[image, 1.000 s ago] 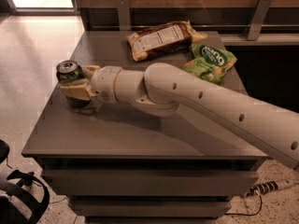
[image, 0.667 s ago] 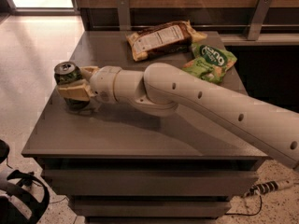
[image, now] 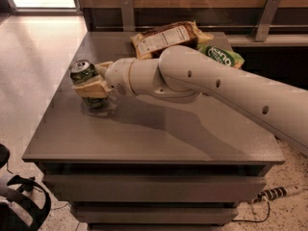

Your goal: Knock green can over

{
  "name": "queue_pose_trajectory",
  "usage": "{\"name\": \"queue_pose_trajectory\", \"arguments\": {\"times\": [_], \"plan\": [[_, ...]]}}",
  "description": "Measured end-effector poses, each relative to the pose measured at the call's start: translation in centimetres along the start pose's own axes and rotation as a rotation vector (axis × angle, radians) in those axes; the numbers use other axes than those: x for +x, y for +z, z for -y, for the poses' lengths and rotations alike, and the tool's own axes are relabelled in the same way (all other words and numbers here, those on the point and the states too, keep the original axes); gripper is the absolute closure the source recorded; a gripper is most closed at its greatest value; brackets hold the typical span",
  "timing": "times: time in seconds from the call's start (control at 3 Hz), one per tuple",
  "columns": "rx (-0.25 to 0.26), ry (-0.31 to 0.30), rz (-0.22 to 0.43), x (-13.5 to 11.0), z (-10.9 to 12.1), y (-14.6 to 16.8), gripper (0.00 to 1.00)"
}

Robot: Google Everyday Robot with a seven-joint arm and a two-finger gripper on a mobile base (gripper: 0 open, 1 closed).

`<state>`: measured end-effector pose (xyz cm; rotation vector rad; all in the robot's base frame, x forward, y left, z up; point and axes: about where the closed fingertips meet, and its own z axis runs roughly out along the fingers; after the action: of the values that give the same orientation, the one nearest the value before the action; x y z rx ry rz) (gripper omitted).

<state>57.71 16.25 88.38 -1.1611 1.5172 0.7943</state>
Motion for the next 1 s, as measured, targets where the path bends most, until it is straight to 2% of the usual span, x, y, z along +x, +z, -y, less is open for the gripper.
{"name": "queue_pose_trajectory", "arguments": {"times": [0.67, 1.0], "plan": [[0.018, -0.051, -0.234, 0.9, 1.5, -2.8, 1.0], [0.021, -0.097, -0.345, 0.6, 2.4, -3.5, 1.0]]}}
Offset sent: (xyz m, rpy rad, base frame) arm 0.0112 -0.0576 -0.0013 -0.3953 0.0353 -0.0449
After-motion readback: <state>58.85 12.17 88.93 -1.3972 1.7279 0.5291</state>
